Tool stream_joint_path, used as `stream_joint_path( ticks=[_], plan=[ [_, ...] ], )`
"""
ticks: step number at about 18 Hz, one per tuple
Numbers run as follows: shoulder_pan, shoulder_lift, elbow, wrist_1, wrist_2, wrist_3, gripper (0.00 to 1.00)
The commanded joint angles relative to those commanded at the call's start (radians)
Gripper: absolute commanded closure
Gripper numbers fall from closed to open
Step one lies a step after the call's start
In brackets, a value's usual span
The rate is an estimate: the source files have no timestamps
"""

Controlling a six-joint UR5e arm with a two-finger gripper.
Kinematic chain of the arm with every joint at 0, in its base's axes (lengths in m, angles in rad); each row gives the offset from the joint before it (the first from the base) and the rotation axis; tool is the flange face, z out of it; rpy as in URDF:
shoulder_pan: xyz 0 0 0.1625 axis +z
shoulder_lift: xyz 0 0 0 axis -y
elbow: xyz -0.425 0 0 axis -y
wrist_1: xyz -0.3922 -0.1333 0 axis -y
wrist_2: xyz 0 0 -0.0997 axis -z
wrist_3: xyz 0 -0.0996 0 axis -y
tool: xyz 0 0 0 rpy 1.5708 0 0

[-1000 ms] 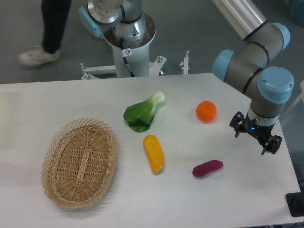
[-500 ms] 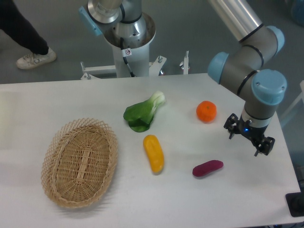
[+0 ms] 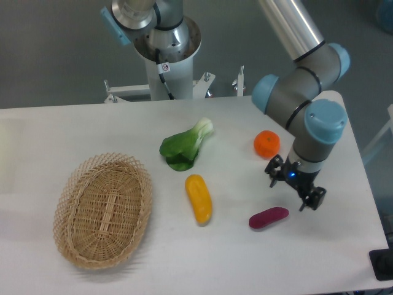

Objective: Pick up the sweet potato from the table
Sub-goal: 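Move the open gripper down over the purple sweet potato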

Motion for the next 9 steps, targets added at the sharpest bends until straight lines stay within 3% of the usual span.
stream_joint_path(
  ticks=[4, 9],
  plan=[
    [-0.031, -0.038, 0.009, 0.038, 0.002, -0.032, 0.0],
    [-0.048, -0.057, 0.009, 0.04, 0.003, -0.041, 0.0]
  ],
)
